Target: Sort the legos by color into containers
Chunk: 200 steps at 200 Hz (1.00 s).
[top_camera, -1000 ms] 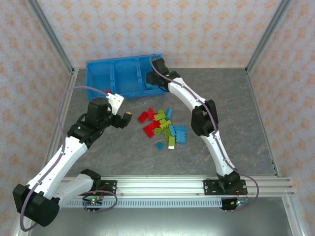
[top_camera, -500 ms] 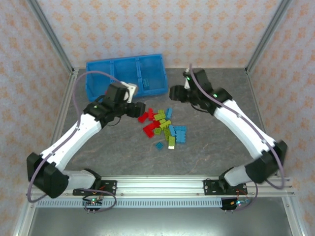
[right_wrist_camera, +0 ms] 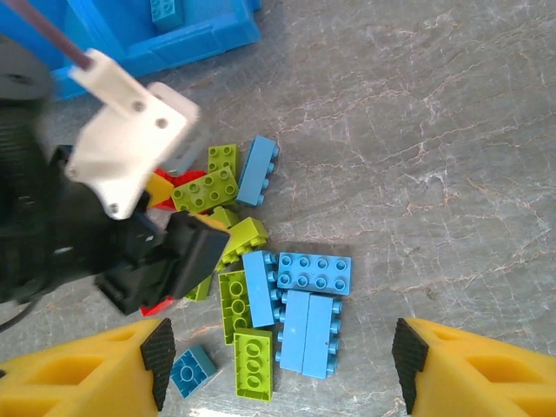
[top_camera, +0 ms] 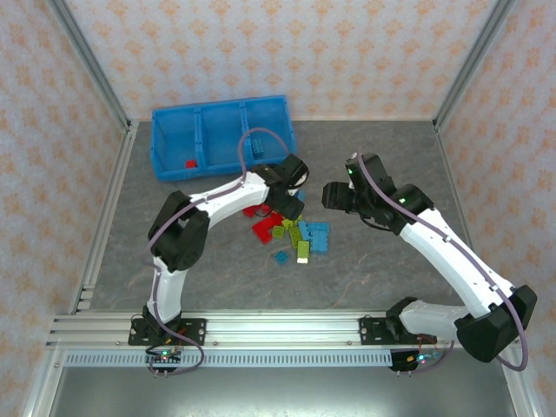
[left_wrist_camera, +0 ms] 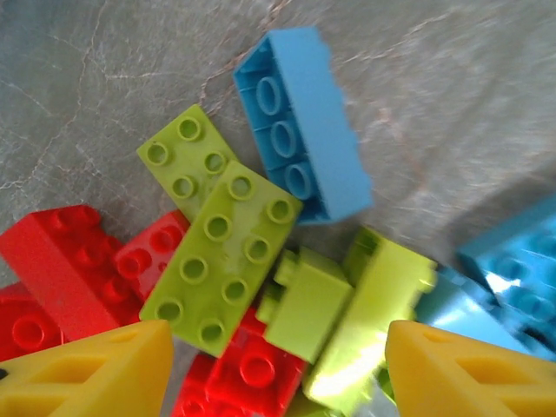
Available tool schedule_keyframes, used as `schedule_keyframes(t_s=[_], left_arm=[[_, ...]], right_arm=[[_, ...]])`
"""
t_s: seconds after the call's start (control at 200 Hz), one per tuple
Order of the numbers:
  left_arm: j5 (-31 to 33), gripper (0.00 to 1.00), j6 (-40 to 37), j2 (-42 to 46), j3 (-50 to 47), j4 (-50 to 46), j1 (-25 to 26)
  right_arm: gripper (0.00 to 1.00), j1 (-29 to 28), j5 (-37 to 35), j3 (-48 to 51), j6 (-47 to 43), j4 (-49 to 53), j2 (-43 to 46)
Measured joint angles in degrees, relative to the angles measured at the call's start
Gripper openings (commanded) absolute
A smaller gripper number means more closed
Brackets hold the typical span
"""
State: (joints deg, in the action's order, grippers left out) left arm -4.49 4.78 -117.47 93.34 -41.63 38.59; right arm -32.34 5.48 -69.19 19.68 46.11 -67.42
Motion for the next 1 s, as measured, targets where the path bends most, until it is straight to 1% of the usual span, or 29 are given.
schedule_keyframes(t_s=[0.12, 0.315, 0.555, 0.676, 0.796, 0.866, 0.911, 1.001], left_arm=[[2.3, 0.61, -1.3, -3.4, 3.1, -1.4, -0.5], [2.4, 0.60, -1.9, -6.6, 7.5, -3.7, -2.4], [-1.7, 0.60, -3.6, -8.9, 9.9, -6.1, -3.7], [-3.8, 0.55, -4.5, -10.1, 11.5, -7.8, -3.7], [-3.8, 0.55, -4.9, -10.6, 12.4, -8.8, -3.7], [-3.6, 0.59, -5.1, -10.7, 12.5, -8.9, -3.7], [-3.5, 0.59, -5.4, -11.0, 12.8, -9.1, -3.7], [-3.4, 0.54, -6.4, -11.2, 13.2, -9.7, -3.6]], right_arm=[[0.70, 0.0, -0.2, 0.3, 0.3, 0.0, 0.0], [0.70, 0.0, -0.2, 0.6, 1.1, 0.2, 0.0], [0.70, 0.0, -0.2, 0.6, 1.7, 0.2, 0.0], [0.70, 0.0, -0.2, 0.6, 2.1, 0.2, 0.0], [0.70, 0.0, -0.2, 0.6, 2.4, 0.2, 0.0], [0.70, 0.0, -0.2, 0.6, 2.4, 0.2, 0.0], [0.70, 0.0, -0.2, 0.6, 2.4, 0.2, 0.0], [0.70, 0.0, -0.2, 0.6, 2.4, 0.2, 0.0]])
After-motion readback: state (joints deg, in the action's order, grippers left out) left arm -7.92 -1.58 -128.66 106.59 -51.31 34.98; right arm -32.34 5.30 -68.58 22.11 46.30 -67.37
